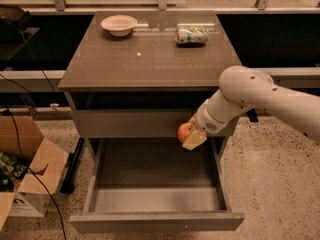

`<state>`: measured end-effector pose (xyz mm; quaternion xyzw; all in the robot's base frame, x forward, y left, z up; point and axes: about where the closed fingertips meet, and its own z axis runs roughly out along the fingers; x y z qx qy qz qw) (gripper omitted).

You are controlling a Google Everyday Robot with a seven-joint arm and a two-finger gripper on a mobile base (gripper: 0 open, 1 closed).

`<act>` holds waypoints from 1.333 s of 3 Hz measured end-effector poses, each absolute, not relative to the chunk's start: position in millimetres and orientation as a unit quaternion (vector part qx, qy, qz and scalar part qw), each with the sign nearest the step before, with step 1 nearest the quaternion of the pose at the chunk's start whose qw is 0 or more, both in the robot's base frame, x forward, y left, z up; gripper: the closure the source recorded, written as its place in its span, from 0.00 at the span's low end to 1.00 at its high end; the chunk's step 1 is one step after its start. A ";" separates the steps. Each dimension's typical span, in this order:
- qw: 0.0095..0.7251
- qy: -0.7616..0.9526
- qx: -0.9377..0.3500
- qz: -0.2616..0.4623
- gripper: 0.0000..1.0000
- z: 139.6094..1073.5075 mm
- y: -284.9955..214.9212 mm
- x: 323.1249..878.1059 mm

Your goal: Place apple into middle drawer

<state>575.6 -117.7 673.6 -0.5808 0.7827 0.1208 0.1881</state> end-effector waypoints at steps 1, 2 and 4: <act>0.169 0.793 -0.570 0.133 1.00 619.1 -114.9 569.2; 0.149 0.810 -0.545 0.158 1.00 561.4 -117.2 557.1; 0.136 0.844 -0.482 0.193 1.00 457.1 -116.5 543.9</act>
Offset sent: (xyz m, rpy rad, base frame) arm -0.0309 -0.0040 -0.1793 0.0447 0.2046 -0.1220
